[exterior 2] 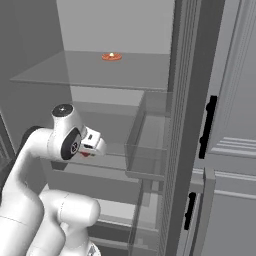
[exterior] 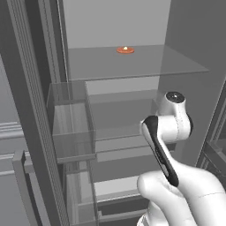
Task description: Take the strawberry from the fridge and place it on top of the pancake, located on the dining counter.
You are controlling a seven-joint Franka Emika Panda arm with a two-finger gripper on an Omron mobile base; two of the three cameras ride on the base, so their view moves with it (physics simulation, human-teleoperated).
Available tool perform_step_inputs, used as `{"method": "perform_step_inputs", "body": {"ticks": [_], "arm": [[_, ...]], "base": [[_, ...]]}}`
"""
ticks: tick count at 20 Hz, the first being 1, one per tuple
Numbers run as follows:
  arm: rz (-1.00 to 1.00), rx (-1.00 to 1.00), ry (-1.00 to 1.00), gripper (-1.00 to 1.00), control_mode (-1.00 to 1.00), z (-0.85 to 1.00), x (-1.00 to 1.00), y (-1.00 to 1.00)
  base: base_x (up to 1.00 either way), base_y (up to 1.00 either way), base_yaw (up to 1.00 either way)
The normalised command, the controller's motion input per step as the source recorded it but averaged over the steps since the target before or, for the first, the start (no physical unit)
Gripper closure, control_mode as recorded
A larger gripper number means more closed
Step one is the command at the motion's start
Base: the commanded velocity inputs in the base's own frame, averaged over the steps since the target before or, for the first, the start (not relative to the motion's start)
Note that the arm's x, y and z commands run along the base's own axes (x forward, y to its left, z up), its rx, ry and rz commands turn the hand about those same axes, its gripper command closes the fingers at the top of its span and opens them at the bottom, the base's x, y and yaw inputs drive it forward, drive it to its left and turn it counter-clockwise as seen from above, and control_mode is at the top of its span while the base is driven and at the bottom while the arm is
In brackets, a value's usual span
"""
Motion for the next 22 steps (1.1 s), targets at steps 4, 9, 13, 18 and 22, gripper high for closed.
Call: {"method": "perform_step_inputs", "body": {"ticks": [4,9,13,18,22], "arm": [[0.0,0.0,0.3,1.0,-1.0,0.43,-0.43,0.05],[0.0,0.01,-0.08,1.0,-1.0,0.4,-0.54,0.0],[0.0,0.05,-0.43,1.0,-1.0,0.14,-0.69,0.0],[0.0,0.01,-0.14,1.0,-1.0,0.19,-0.29,0.01],[0.0,0.0,0.0,1.0,-1.0,0.0,0.0,0.0]], "base": [[0.0,0.0,0.0],[0.0,0.0,0.0],[0.0,0.0,0.0],[0.0,0.0,0.0],[0.0,0.0,0.0]]}}
